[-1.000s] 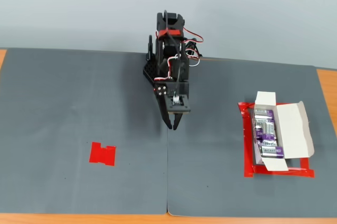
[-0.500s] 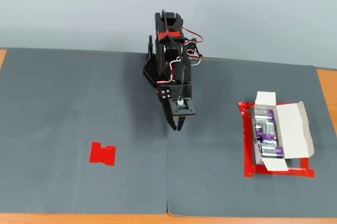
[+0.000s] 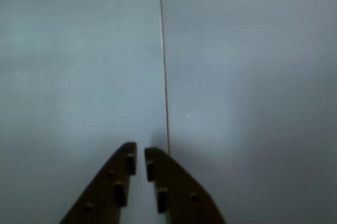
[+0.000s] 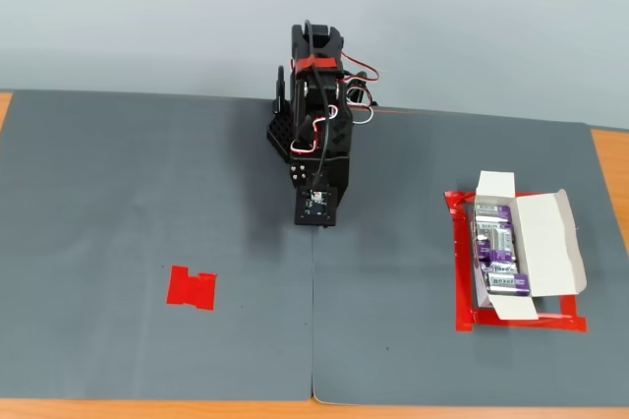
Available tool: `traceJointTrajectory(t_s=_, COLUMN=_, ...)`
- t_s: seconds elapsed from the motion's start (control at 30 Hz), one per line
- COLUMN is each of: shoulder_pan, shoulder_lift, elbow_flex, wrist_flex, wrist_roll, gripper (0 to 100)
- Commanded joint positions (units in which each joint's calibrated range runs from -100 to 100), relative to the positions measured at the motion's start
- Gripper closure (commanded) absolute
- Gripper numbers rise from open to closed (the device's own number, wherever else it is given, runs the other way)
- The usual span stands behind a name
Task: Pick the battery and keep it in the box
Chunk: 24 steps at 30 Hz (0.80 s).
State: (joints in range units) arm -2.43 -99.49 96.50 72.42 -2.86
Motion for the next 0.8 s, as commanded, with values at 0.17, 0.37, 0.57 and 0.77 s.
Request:
traceJointTrajectory(t_s=0.17, shoulder_pan=0.2, shoulder_lift=-0.1, elbow_flex=-3.3, wrist_flex=1.4, wrist_roll=-0.3, gripper=98)
traceJointTrajectory(t_s=0.37, shoulder_pan=0.2, shoulder_lift=-0.2, elbow_flex=-3.5, wrist_flex=2.2, wrist_roll=-0.3, gripper=98)
traceJointTrajectory(t_s=0.57, shoulder_pan=0.2, shoulder_lift=0.1, elbow_flex=-4.0, wrist_flex=2.3, wrist_roll=-0.5, gripper=98)
traceJointTrajectory(t_s=0.77, shoulder_pan=0.0, shoulder_lift=0.2, elbow_flex=-4.0, wrist_flex=2.3, wrist_roll=-0.2, gripper=98)
